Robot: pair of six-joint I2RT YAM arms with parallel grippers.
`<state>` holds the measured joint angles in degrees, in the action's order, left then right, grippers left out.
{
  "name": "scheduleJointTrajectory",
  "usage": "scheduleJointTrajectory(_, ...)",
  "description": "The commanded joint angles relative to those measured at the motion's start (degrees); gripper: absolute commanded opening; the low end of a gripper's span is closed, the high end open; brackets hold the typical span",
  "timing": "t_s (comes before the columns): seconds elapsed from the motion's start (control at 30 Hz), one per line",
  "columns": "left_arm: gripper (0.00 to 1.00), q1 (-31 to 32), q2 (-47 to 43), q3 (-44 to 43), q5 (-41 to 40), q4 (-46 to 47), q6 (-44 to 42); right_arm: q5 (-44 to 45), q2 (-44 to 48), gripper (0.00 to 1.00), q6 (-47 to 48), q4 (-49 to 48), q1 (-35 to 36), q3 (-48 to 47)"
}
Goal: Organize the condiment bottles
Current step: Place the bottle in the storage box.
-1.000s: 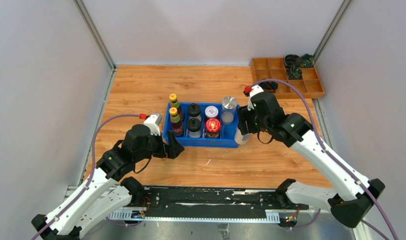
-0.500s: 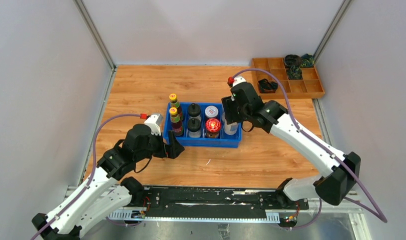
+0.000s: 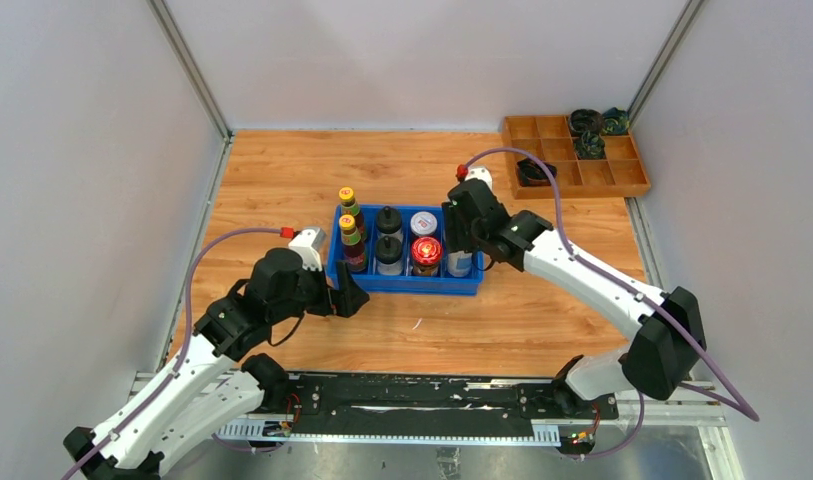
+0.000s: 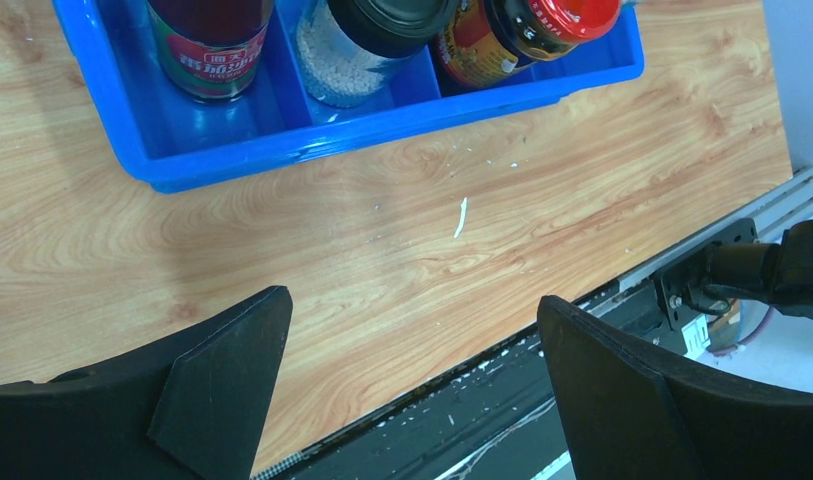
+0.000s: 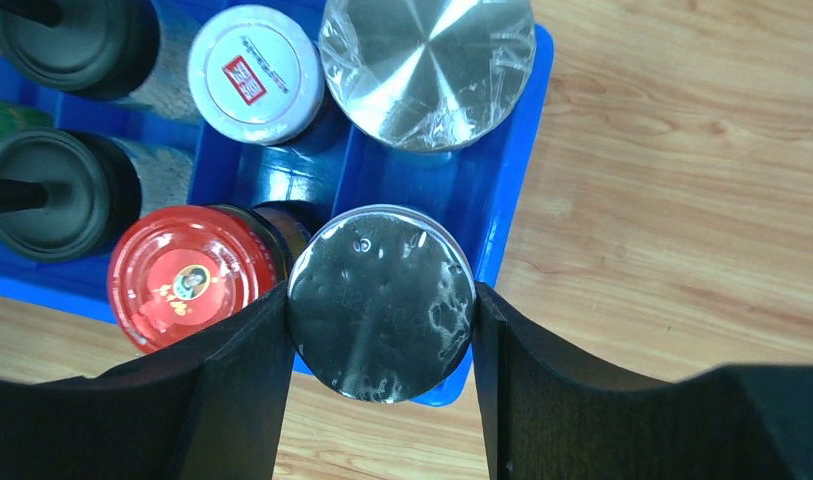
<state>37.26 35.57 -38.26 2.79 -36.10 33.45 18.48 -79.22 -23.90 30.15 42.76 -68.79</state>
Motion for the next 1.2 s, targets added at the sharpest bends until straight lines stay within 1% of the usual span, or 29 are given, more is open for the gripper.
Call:
scheduleJointTrajectory(0.0,1.00,0.37,-1.13,-0.32,0.27,0.23,-0.13,0.42,-0.41,0.50,-3.56,-3.77,0.89,2.60)
scheduleJointTrajectory(0.47,1.00,0.37,-1.81,-0.10,0.55,0.22,0.14,0.77,-1.39,0.52,-5.76,-6.86,0.99,6.48)
scheduleJointTrajectory(0.57,1.00,0.41,-2.22,0.02,0.62,0.06,0.14,0.23,-1.55,0.55,-5.81,-6.86,1.01,6.63)
scheduleJointTrajectory(0.7,1.00,0.39,-2.57,0.08,0.64,-0.11,0.17,0.23,-0.97,0.64,-5.93,-6.16,1.28,6.78)
scheduleJointTrajectory(0.8,1.00,0.37,-2.75,0.21,0.71,-0.03,0.38,0.39,-0.49,0.75,-5.51,-5.11,1.37,6.74)
scheduleJointTrajectory(0.87,1.00,0.38,-2.77,0.25,0.73,-0.03,0.37,0.53,0.03,0.87,-5.03,-4.57,1.40,6.87)
scheduleJointTrajectory(0.93,1.00,0.36,-2.83,0.20,0.77,-0.03,0.33,0.72,0.80,0.92,-4.57,-4.13,1.38,6.99)
scheduleJointTrajectory(1.03,1.00,0.37,-2.75,0.12,0.79,-0.03,0.34,1.45,1.95,0.92,-2.09,-3.67,1.37,6.71)
scheduleJointTrajectory(1.17,1.00,0.37,-3.00,0.11,0.84,-0.24,0.25,3.16,3.62,0.86,4.24,-3.43,1.38,5.38)
